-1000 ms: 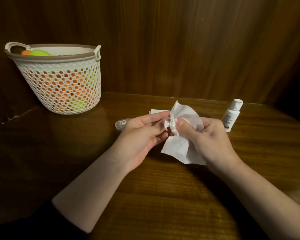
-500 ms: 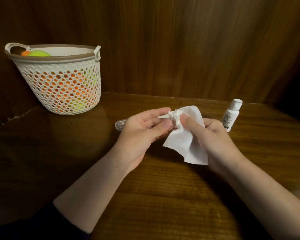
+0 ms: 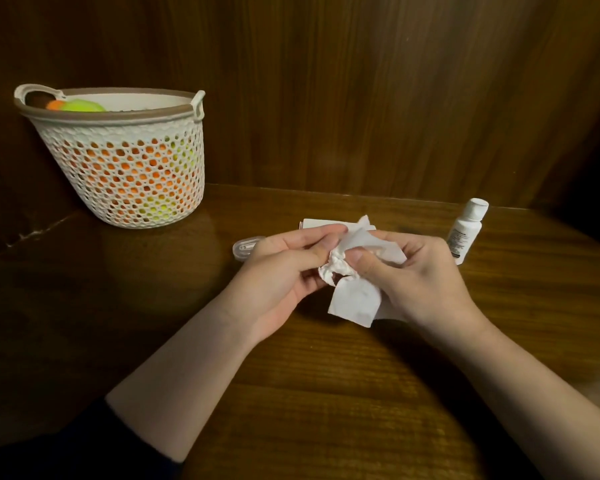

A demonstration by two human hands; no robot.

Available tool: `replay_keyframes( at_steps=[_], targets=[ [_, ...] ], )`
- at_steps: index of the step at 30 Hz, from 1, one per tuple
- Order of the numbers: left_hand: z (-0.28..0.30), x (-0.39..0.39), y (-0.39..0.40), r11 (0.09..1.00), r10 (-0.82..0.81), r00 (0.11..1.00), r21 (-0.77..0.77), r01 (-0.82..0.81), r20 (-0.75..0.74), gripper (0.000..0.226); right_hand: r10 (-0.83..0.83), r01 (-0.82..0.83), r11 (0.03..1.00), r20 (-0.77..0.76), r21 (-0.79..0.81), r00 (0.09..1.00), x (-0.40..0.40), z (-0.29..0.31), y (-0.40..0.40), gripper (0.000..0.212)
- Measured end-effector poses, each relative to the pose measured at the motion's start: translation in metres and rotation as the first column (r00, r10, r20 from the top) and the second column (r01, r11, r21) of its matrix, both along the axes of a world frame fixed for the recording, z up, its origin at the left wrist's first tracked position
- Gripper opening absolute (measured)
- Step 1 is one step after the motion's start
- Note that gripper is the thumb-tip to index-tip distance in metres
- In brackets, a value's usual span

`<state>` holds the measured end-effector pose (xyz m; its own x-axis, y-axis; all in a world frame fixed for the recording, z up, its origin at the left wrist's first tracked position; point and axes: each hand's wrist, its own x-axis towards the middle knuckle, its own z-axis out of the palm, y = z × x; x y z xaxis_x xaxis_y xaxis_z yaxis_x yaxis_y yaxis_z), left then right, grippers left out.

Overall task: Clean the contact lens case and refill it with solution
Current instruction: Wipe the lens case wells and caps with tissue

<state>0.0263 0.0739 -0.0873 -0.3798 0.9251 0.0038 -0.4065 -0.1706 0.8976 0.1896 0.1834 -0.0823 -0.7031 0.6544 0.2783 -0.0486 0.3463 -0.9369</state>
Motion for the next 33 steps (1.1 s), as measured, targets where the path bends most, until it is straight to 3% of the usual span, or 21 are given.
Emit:
replay_keyframes(
  at_steps=[6, 10, 15, 21, 23, 25, 29, 33],
  targets=[
    [0.002, -0.004, -0.002, 0.999, 0.043, 0.999, -0.006, -0.043, 0.000, 0.034, 0.025, -0.025, 1.000, 0.025, 0.018, 0.999, 0.003, 0.001, 0.004, 0.023],
    [0.001, -0.002, -0.003, 0.998, 0.054, 0.996, -0.027, -0.056, -0.069, 0.029, 0.010, -0.003, 0.985, 0.038, -0.173, 0.999, 0.002, 0.005, 0.006, 0.039],
    [0.002, 0.000, -0.003, 0.994, 0.085, 0.969, -0.046, -0.098, -0.231, 0.022, 0.136, -0.111, 0.930, 0.046, -0.349, 0.990, 0.005, 0.011, 0.010, 0.035],
    [0.002, 0.001, -0.004, 0.995, 0.095, 0.968, -0.013, -0.100, -0.232, 0.020, 0.198, -0.155, 0.942, 0.118, -0.298, 0.973, 0.013, 0.019, 0.019, 0.029],
    [0.002, 0.000, -0.004, 0.995, 0.090, 0.962, -0.008, -0.095, -0.257, 0.022, 0.140, -0.100, 0.961, 0.143, -0.258, 0.980, 0.018, 0.023, 0.023, 0.031],
    [0.000, 0.000, -0.005, 0.991, 0.109, 0.902, -0.030, -0.133, -0.419, 0.025, 0.016, 0.017, 0.973, 0.141, -0.230, 0.990, 0.022, 0.027, 0.031, 0.031],
    [-0.008, 0.007, -0.003, 0.992, 0.021, 0.744, -0.078, -0.097, -0.668, 0.037, -0.376, 0.403, 0.909, 0.209, -0.106, 0.903, 0.024, 0.028, 0.046, 0.016],
    [-0.011, 0.011, -0.002, 0.987, -0.099, 0.628, -0.156, -0.037, -0.772, 0.041, -0.461, 0.483, 0.871, 0.186, -0.091, 0.867, 0.021, 0.028, 0.048, 0.022]
  ],
)
